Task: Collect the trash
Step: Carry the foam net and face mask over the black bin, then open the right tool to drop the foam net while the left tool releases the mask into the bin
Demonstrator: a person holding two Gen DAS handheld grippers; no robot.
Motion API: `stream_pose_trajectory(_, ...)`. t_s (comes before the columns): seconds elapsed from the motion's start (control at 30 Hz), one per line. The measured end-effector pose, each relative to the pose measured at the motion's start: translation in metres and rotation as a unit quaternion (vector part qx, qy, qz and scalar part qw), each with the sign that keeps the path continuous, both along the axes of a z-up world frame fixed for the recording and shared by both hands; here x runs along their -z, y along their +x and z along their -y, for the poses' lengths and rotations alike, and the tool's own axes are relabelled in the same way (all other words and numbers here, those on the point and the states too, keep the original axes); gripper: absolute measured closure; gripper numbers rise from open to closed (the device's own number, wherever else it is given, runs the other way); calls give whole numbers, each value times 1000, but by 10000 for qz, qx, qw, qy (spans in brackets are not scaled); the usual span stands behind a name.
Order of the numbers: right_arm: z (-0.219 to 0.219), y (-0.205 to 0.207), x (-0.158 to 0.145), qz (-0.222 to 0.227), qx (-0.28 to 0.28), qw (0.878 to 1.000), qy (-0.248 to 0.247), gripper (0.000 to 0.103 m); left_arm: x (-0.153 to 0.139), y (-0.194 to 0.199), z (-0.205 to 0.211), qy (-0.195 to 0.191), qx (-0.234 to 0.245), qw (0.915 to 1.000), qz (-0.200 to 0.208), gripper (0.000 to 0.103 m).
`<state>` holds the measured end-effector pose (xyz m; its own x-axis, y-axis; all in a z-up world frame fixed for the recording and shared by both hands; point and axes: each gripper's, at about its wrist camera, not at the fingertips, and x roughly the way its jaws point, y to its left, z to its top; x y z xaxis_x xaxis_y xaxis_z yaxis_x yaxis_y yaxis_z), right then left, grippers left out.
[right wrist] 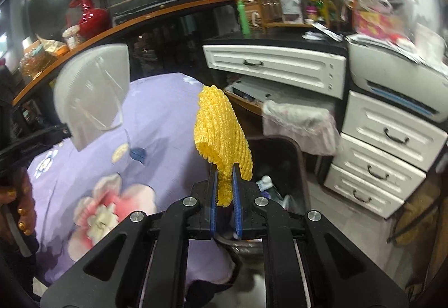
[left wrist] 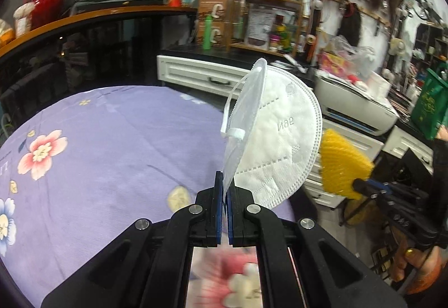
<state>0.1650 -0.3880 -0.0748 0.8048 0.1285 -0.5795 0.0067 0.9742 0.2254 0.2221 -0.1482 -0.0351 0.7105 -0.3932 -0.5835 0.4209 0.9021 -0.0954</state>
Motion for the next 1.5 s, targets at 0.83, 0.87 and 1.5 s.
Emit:
stream_pose_trajectory(0.83,41,41,99,-922,475,9941,331,36,28,-21,83,90,719,9968,-343,100)
stream_pose_trajectory(0.87,42,37,97,-913,514,9940,327,35,30,-20,84,83,742,9965,-377,100)
stream_pose_trajectory(1.5,54,-47,53,-487,876,9950,44,28,91,32,162,532,628,9816,-1721,100)
